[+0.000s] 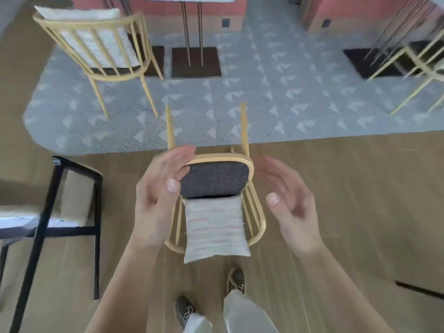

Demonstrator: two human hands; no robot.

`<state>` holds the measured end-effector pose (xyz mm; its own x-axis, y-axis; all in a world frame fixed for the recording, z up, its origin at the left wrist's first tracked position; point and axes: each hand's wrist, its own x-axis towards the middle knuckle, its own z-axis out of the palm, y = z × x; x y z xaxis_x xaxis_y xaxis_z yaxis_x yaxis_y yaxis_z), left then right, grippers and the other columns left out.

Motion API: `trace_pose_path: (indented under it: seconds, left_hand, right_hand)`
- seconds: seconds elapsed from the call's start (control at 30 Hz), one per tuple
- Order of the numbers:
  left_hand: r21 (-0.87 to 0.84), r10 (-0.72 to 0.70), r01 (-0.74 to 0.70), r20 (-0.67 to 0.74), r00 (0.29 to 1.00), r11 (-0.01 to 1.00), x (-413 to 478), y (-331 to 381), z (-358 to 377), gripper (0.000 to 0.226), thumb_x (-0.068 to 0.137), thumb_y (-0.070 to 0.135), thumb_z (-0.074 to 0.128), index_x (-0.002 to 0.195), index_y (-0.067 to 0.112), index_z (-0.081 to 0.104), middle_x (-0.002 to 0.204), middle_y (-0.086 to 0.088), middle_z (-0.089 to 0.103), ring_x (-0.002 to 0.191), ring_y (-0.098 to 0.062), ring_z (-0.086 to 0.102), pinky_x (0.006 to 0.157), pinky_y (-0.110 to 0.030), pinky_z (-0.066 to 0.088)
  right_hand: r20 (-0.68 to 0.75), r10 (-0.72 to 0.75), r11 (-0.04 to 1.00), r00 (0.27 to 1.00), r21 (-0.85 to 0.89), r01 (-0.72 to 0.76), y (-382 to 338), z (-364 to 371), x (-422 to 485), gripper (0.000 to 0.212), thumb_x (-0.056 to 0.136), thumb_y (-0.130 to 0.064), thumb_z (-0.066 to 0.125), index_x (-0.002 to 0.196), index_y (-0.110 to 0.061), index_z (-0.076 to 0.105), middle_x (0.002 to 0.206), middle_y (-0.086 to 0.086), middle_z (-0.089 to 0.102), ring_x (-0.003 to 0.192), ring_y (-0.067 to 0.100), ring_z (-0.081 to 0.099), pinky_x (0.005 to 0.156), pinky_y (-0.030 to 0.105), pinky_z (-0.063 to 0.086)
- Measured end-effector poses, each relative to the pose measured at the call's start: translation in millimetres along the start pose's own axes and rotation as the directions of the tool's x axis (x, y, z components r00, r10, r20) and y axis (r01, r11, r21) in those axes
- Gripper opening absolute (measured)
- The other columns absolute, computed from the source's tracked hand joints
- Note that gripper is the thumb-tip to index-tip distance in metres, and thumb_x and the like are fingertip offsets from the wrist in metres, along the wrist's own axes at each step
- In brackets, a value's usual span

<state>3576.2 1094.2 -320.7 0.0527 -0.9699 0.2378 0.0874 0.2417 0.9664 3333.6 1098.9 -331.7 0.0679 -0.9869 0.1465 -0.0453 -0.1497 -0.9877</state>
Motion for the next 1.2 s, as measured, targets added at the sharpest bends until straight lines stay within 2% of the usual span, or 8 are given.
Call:
trace_pose_path:
  seconds: [0.23, 0.5, 0.63, 0.7, 0.8, 0.97, 1.1, 1.2]
  left_hand:
    - [0.071, -0.112, 0.114, -0.039, 0.993, 0.991, 3, -141, -13, 0.06, 0.091, 0.076, 0.06, 0.138, 0.039, 0.064, 0.149, -0.009, 0.062, 0.144, -0.035, 0.054, 0.119, -0.054, 0.041]
    - [0.225, -0.239, 0.258, -0.111, 0.965, 0.939, -41, -413, -38, 0.082, 0.088, 0.083, 0.057, 0.142, 0.022, 0.06, 0.149, -0.001, 0.063, 0.143, -0.021, 0.055, 0.116, -0.035, 0.047]
    - [0.27, -0.277, 0.311, -0.158, 0.948, 0.911, -67, -549, -52, 0.067, 0.085, 0.084, 0.059, 0.138, 0.043, 0.061, 0.148, 0.011, 0.062, 0.146, -0.017, 0.052, 0.119, -0.048, 0.043]
    - [0.324, -0.27, 0.303, -0.143, 0.952, 0.896, -80, -611, -57, 0.063, 0.088, 0.077, 0.063, 0.139, 0.041, 0.059, 0.155, 0.009, 0.054, 0.153, -0.018, 0.041, 0.124, -0.052, 0.036]
    - [0.474, -0.275, 0.305, -0.135, 0.952, 0.826, -94, -696, -61, 0.063, 0.082, 0.067, 0.069, 0.141, 0.059, 0.049, 0.168, 0.021, 0.03, 0.161, -0.004, 0.015, 0.126, -0.032, 0.024]
    - [0.699, -0.395, 0.389, -0.164, 0.904, 0.601, -115, -778, -71, 0.1, 0.058, 0.084, 0.07, 0.145, 0.078, 0.022, 0.172, 0.026, -0.009, 0.165, -0.015, -0.006, 0.13, -0.062, 0.016]
    - [0.702, -0.407, 0.455, -0.252, 0.878, 0.549, -129, -800, -85, 0.122, 0.045, 0.097, 0.07, 0.15, 0.074, 0.012, 0.166, 0.043, -0.012, 0.159, 0.005, 0.005, 0.122, -0.054, 0.033]
    - [0.544, -0.439, 0.535, -0.309, 0.844, 0.647, -139, -815, -97, 0.125, 0.046, 0.092, 0.08, 0.151, 0.072, 0.015, 0.171, 0.027, 0.016, 0.15, 0.018, 0.02, 0.116, -0.04, 0.034]
  right_hand:
    - [0.015, 0.085, 0.996, 0.996, -0.006, -0.085, 145, 5, 27, 0.1, 0.088, -0.074, 0.066, 0.149, 0.003, 0.048, 0.15, 0.017, 0.059, 0.139, 0.03, 0.059, 0.117, 0.058, 0.046]
    - [-0.002, 0.199, 0.977, 0.98, -0.073, -0.199, 425, 30, 34, 0.087, 0.079, -0.083, 0.068, 0.144, -0.027, 0.055, 0.149, -0.008, 0.062, 0.138, 0.016, 0.06, 0.12, 0.051, 0.045]
    - [0.019, 0.247, 0.958, 0.969, -0.153, -0.241, 565, 27, 18, 0.085, 0.079, -0.078, 0.071, 0.147, -0.029, 0.054, 0.15, -0.015, 0.06, 0.141, 0.008, 0.055, 0.123, 0.049, 0.04]
    - [0.027, 0.283, 0.94, 0.959, -0.205, -0.272, 623, 25, 9, 0.084, 0.079, -0.066, 0.072, 0.151, -0.028, 0.052, 0.153, -0.013, 0.056, 0.145, 0.003, 0.049, 0.126, 0.046, 0.037]
    - [0.026, 0.285, 0.917, 0.958, -0.298, -0.264, 700, 22, -3, 0.082, 0.077, -0.064, 0.068, 0.152, -0.037, 0.048, 0.164, -0.012, 0.041, 0.152, -0.008, 0.03, 0.126, 0.029, 0.032]
    - [0.029, 0.307, 0.848, 0.951, -0.462, -0.26, 785, 12, -18, 0.091, 0.074, -0.073, 0.08, 0.151, -0.066, 0.032, 0.174, -0.025, 0.006, 0.16, -0.008, 0.003, 0.123, 0.015, 0.012]
    - [-0.083, 0.366, 0.876, 0.927, -0.305, -0.373, 808, 1, -19, 0.105, 0.065, -0.063, 0.093, 0.146, -0.074, 0.026, 0.155, -0.047, 0.033, 0.145, -0.022, 0.029, 0.117, 0.009, 0.029]
    - [-0.082, 0.439, 0.88, 0.895, -0.165, -0.446, 822, -4, -17, 0.111, 0.071, -0.042, 0.098, 0.158, -0.053, 0.03, 0.146, -0.038, 0.054, 0.135, -0.013, 0.052, 0.108, 0.014, 0.049]
